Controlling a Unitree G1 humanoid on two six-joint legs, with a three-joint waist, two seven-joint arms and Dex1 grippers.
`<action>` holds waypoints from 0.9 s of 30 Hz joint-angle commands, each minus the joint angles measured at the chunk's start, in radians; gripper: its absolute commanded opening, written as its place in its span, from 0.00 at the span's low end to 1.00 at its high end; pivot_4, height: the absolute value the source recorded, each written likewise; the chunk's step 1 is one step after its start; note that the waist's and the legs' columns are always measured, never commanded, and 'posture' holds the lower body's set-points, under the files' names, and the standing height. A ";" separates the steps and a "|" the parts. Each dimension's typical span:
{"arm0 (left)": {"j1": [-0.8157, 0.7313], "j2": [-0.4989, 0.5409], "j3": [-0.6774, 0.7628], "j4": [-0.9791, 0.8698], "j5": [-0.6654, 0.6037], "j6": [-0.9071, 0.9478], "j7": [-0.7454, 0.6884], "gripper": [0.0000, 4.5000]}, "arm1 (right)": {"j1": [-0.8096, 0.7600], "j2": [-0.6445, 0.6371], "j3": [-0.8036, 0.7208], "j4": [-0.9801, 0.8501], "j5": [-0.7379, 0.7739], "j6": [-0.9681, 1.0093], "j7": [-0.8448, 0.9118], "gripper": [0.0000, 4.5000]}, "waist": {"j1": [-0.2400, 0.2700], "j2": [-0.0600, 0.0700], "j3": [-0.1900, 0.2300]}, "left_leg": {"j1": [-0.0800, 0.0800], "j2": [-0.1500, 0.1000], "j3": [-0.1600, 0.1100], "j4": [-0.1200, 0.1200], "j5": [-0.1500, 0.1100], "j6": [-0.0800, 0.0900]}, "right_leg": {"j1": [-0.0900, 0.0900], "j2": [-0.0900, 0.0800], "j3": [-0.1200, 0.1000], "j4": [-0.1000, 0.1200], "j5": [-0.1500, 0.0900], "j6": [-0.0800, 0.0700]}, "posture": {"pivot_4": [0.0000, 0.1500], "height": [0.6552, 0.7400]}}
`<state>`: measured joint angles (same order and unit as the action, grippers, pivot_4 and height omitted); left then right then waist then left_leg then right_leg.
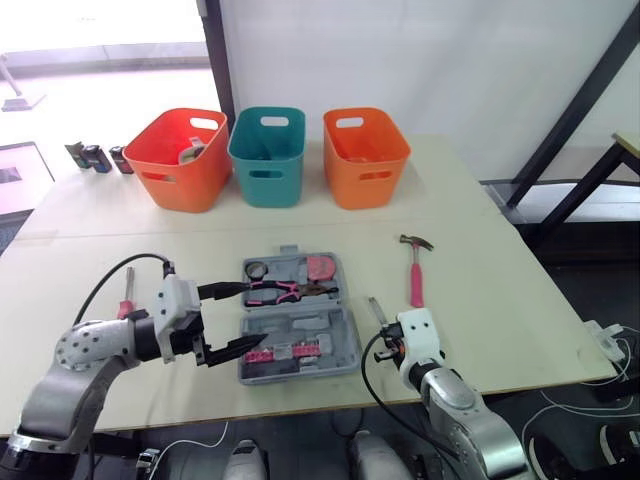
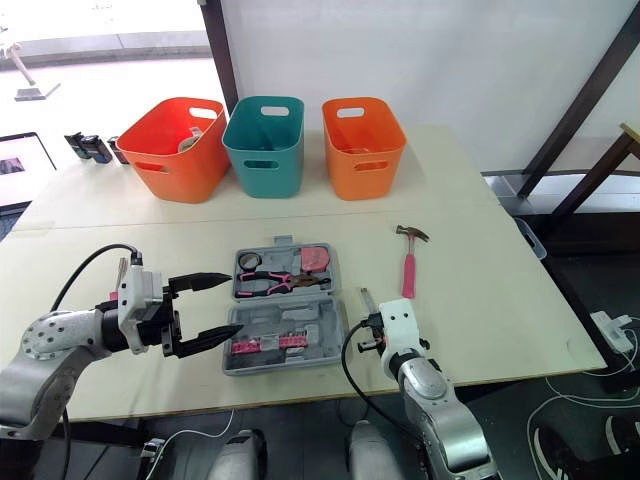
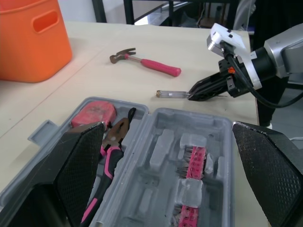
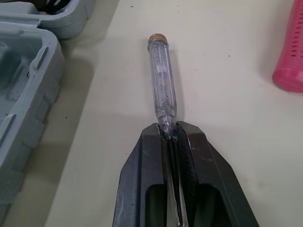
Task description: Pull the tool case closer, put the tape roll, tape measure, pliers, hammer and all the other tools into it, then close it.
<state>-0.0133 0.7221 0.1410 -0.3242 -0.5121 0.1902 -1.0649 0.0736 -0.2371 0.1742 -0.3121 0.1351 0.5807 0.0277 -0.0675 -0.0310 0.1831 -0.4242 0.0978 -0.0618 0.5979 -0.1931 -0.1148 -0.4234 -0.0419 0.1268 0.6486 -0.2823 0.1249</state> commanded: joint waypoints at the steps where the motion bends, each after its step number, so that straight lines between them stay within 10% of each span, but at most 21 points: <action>1: -0.002 0.005 0.011 -0.023 -0.015 -0.001 -0.004 1.00 | -0.001 -0.006 0.016 -0.011 -0.045 -0.005 0.013 0.00 | 0.000 0.000 0.000 | 0.000 0.000 0.000 0.000 0.000 0.000 | 0.000 0.000 0.000 0.000 0.000 0.000 | 1.00 1.00; 16: 0.019 -0.033 0.133 0.142 -0.042 -0.102 -0.032 1.00 | -0.504 -0.270 0.078 -0.236 0.081 0.302 0.479 0.00 | -0.002 0.001 0.000 | 0.001 0.000 0.000 0.000 0.000 0.000 | -0.001 0.001 0.000 0.002 0.000 0.000 | 1.00 1.00; 27: 0.083 0.034 0.191 0.316 -0.049 -0.234 -0.225 1.00 | -1.006 -0.217 0.464 0.068 0.044 0.445 0.713 0.00 | 0.000 0.002 0.001 | -0.002 0.000 0.000 -0.002 0.000 0.000 | -0.004 0.001 0.000 0.002 -0.001 0.001 | 1.00 1.00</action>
<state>0.0705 0.7447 0.3092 -0.0006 -0.5367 -0.0465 -1.2739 -0.9181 -0.4700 0.6076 -0.2638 0.2017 1.0534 0.7314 -0.0679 -0.0293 0.1840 -0.4260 0.0983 -0.0617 0.5960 -0.1930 -0.1147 -0.4272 -0.0415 0.1263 0.6503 -0.2832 0.1263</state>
